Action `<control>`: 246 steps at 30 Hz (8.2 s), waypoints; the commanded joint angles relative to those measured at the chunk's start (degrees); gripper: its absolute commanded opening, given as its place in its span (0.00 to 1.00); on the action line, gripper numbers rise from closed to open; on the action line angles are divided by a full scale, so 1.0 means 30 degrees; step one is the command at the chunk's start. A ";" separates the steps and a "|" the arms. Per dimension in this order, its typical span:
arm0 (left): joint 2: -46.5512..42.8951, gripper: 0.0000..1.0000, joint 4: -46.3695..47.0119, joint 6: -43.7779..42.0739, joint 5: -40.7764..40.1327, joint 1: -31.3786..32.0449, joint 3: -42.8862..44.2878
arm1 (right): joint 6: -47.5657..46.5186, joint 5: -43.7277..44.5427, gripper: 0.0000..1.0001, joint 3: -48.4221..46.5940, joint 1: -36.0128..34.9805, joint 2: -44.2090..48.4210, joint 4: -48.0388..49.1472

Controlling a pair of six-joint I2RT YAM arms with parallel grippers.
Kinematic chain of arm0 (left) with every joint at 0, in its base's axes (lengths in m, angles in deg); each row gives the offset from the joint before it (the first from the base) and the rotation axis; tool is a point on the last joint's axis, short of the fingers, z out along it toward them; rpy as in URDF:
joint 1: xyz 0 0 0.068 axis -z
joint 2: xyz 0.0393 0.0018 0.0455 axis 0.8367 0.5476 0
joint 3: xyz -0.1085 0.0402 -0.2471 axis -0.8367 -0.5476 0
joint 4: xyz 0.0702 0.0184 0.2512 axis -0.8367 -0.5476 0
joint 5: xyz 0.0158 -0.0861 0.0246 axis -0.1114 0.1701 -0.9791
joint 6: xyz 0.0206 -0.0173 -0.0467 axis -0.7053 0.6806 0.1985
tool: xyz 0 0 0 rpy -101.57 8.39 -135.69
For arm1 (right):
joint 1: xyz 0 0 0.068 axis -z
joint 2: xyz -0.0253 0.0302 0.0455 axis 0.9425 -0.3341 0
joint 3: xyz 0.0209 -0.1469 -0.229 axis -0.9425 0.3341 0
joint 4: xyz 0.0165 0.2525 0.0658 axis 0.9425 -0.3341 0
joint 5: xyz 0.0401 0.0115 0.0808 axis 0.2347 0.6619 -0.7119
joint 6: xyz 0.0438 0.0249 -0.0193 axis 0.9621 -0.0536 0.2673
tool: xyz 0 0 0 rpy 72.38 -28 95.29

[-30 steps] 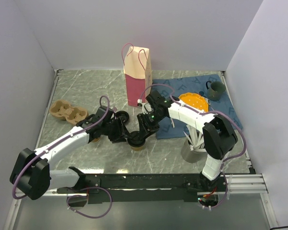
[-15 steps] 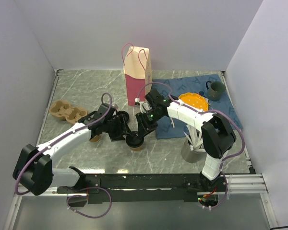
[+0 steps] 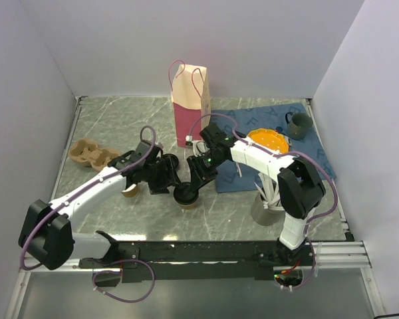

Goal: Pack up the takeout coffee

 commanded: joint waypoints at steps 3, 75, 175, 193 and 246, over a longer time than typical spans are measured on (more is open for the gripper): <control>-0.1825 0.66 -0.1274 -0.0529 -0.0829 0.0002 0.0629 | -0.0639 0.1931 0.44 0.0130 -0.0240 -0.0801 -0.0268; -0.1712 0.59 0.1102 0.1140 -0.0828 -0.0086 -0.2887 | 1.2601 0.2986 0.29 0.6926 -0.0944 0.4883 0.5884; -0.4701 0.49 0.6816 0.7499 0.1253 0.0090 -0.7489 | 0.7240 0.1139 0.51 0.5959 0.0375 0.2803 0.6939; -0.3060 0.40 0.5352 0.6473 0.0463 0.0090 -0.5701 | 0.8060 0.1344 0.49 0.6515 0.0228 0.2773 0.7320; -0.0572 0.31 0.2008 0.6209 -0.2351 0.1115 -0.8806 | 0.6713 0.2487 0.41 0.9329 0.0170 0.1953 0.8901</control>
